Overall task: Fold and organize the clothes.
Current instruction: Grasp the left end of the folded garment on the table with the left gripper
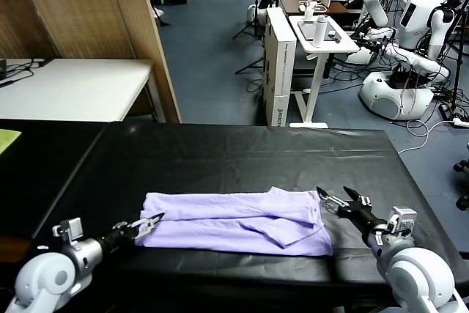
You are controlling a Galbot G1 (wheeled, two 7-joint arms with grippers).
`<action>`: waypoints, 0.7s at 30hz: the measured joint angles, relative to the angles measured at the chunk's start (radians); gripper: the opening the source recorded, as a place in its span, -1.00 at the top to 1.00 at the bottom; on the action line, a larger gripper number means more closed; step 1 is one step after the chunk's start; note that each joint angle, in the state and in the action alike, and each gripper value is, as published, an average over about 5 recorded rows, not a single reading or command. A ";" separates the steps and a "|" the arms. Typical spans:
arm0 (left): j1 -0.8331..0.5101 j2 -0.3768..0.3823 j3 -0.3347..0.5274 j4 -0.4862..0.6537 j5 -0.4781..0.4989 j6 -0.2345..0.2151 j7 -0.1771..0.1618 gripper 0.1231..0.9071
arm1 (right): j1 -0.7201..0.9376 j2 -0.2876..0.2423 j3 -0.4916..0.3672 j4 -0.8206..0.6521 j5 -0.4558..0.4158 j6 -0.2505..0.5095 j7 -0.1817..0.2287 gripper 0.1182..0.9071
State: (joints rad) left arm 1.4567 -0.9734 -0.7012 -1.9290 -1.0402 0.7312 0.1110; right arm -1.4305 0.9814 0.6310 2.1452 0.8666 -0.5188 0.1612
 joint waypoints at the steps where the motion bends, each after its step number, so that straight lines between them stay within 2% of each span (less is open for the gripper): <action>1: 0.001 -0.001 0.001 0.000 0.000 0.000 0.000 -0.93 | 0.000 0.000 0.000 0.000 0.000 0.000 0.000 -1.00; 5: 0.002 -0.002 0.001 0.002 -0.002 0.000 -0.002 -0.67 | 0.001 0.002 -0.001 -0.002 -0.003 0.000 0.000 -1.00; 8: 0.003 -0.003 0.002 0.003 -0.004 0.000 -0.003 -0.32 | 0.002 0.005 -0.002 -0.004 -0.005 0.000 0.000 -1.00; 13: 0.005 -0.003 0.004 0.002 -0.005 0.004 -0.006 0.37 | 0.004 0.008 -0.004 -0.007 -0.008 0.000 0.000 -1.00; 15: 0.006 -0.004 0.004 0.000 -0.005 0.005 -0.007 0.57 | 0.005 0.010 -0.006 -0.009 -0.010 0.000 0.000 -1.00; 18: 0.006 -0.008 0.003 -0.005 -0.002 0.007 -0.016 0.78 | 0.005 0.014 -0.010 -0.010 -0.013 0.000 0.000 -1.00; 21: 0.003 -0.015 -0.003 -0.013 0.026 0.009 -0.029 0.87 | 0.004 0.018 -0.011 -0.011 -0.014 0.000 0.000 -1.00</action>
State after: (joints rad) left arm 1.4592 -0.9885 -0.7038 -1.9419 -1.0141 0.7397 0.0819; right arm -1.4266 0.9995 0.6197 2.1342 0.8523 -0.5184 0.1615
